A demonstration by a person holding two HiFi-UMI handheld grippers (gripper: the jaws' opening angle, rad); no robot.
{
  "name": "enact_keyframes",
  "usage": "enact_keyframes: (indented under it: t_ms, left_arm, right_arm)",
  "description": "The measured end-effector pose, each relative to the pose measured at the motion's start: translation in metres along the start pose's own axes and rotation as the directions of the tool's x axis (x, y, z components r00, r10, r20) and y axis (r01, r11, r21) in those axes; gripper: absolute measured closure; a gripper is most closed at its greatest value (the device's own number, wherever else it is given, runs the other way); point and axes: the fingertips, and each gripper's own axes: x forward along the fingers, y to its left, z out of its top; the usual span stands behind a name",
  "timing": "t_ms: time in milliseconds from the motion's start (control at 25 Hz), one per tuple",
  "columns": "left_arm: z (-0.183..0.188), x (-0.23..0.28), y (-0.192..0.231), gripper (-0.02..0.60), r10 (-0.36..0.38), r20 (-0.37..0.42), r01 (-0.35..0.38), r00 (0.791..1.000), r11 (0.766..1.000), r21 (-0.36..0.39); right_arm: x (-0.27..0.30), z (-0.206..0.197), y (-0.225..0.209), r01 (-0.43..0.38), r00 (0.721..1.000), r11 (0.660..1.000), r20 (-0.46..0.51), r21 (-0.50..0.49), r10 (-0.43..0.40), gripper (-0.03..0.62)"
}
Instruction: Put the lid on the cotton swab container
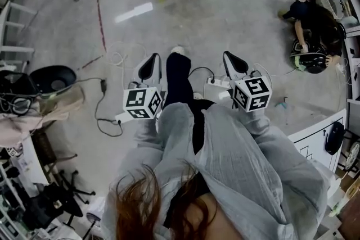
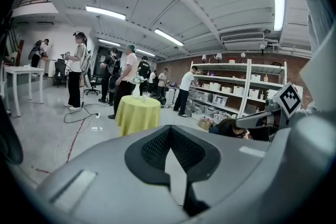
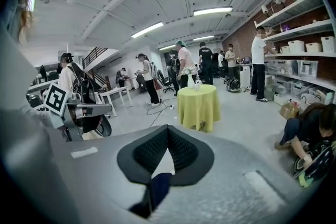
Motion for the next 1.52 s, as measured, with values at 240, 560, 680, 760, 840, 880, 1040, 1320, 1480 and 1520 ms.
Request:
enact_keyframes:
  t_ms: [240,560,680,760,840,880,1040,1320,1480,1520]
  left_arm:
    - [0.011,0.037,0.013,0.561,-0.042,-0.006,0.042,0.999,0.999,0.019]
    - [0.057,0.094,0.061,0.561,-0.056,0.014,0.056,0.998,0.998,0.032]
    - [0.081,0.116,0.077,0.561,-0.067,0.028,0.066,0.997,0.997,0.048]
    - [0.091,0.131,0.088,0.561,-0.074,0.024,0.073,0.997,0.996,0.056]
    - [0.099,0.144,0.097,0.561,-0.084,0.019,0.082,0.996,0.995,0.061]
    - [0.102,0.15,0.101,0.561,-0.089,0.018,0.088,0.996,0.994,0.062]
    - [0.113,0.175,0.115,0.561,-0.113,0.01,0.112,0.994,0.992,0.065]
    - [0.121,0.219,0.135,0.561,-0.158,-0.005,0.158,0.987,0.986,0.057]
    - [0.131,0.239,0.145,0.561,-0.176,-0.005,0.176,0.984,0.982,0.065]
    - [0.134,0.244,0.148,0.561,-0.177,-0.002,0.176,0.984,0.982,0.066]
  right_arm:
    - [0.031,0.013,-0.017,0.023,1.0,1.0,0.0,0.018,-0.023,0.592]
    - [0.093,0.071,-0.039,0.037,0.999,0.998,0.032,0.043,-0.038,0.592]
    - [0.112,0.095,-0.051,0.072,0.996,0.996,0.044,0.042,-0.074,0.592]
    - [0.126,0.104,-0.057,0.087,0.995,0.993,0.043,0.079,-0.09,0.592]
    - [0.137,0.11,-0.062,0.096,0.994,0.991,0.042,0.094,-0.1,0.592]
    - [0.142,0.112,-0.065,0.105,0.993,0.99,0.038,0.09,-0.109,0.592]
    - [0.162,0.123,-0.075,0.134,0.99,0.985,0.033,0.109,-0.138,0.592]
    - [0.196,0.136,-0.091,0.175,0.984,0.977,0.025,0.122,-0.179,0.592]
    - [0.211,0.144,-0.101,0.198,0.979,0.973,0.024,0.118,-0.203,0.592]
    - [0.214,0.146,-0.104,0.203,0.978,0.972,0.026,0.12,-0.208,0.592]
